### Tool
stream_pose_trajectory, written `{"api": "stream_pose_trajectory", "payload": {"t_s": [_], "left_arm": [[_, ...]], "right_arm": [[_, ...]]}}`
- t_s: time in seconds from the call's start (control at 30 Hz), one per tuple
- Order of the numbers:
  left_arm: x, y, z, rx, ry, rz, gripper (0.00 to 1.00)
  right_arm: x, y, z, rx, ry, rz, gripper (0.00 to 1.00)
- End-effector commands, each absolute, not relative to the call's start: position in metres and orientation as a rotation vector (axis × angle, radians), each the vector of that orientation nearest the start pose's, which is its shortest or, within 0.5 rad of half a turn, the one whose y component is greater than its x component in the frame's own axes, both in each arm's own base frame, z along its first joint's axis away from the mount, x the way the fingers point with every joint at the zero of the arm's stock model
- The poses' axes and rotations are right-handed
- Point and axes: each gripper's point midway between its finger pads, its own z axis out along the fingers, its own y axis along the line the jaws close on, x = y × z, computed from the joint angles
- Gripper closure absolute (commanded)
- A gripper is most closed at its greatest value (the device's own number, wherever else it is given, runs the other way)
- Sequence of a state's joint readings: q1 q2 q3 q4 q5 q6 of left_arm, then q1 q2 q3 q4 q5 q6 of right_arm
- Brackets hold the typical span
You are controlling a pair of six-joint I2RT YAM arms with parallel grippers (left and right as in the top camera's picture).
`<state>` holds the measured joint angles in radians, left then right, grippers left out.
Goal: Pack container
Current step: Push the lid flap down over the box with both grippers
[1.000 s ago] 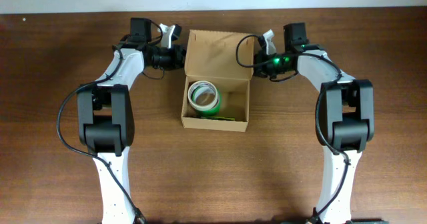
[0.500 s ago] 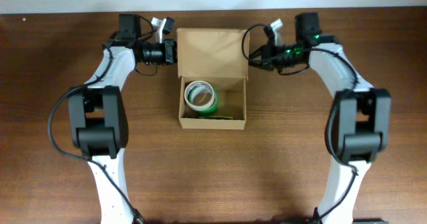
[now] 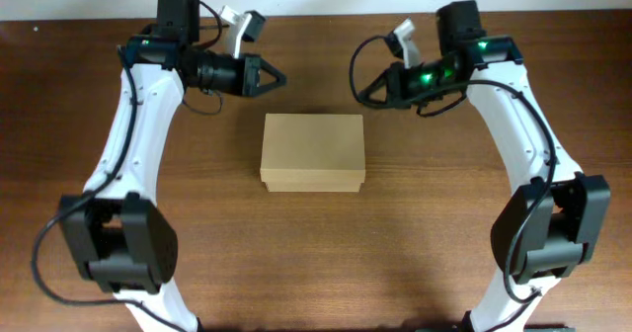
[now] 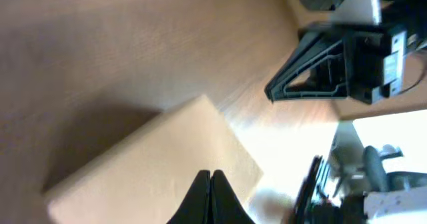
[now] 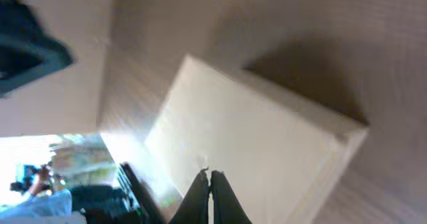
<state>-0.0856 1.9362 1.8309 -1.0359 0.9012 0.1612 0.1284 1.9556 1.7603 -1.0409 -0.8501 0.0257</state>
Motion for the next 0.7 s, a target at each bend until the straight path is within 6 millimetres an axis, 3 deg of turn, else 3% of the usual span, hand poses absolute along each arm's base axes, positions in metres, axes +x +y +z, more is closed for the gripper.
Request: {"api": "stream_pose_trajectory", "payload": {"t_s": [0.0,0.17,0.33,0.5,0.67], "left_arm": [[0.418,-0.157,0.224,0.636,2.475,-0.901,0.98],[0.390,-0.139,0.231,0.683,2.591,-0.542,0.98],[0.370,-0.116,0.240,0.637,2.662,-0.228,0.98],[0.358,-0.123,0.227,0.661,2.707,-0.262,0.98],[0.348,-0.130,0.185,0.675,2.774,-0.351,0.98]], "right_arm": [[0.399,0.183,0.215,-0.450,2.600,1.003,0.96],[0.361,0.181,0.240,-0.486,2.656,0.721,0.96],[0.335,0.182,0.254,-0.490,2.673,0.535,0.96],[0.320,0.193,0.240,-0.543,2.733,0.480,0.96],[0.320,0.202,0.210,-0.575,2.798,0.467,0.96]]}}
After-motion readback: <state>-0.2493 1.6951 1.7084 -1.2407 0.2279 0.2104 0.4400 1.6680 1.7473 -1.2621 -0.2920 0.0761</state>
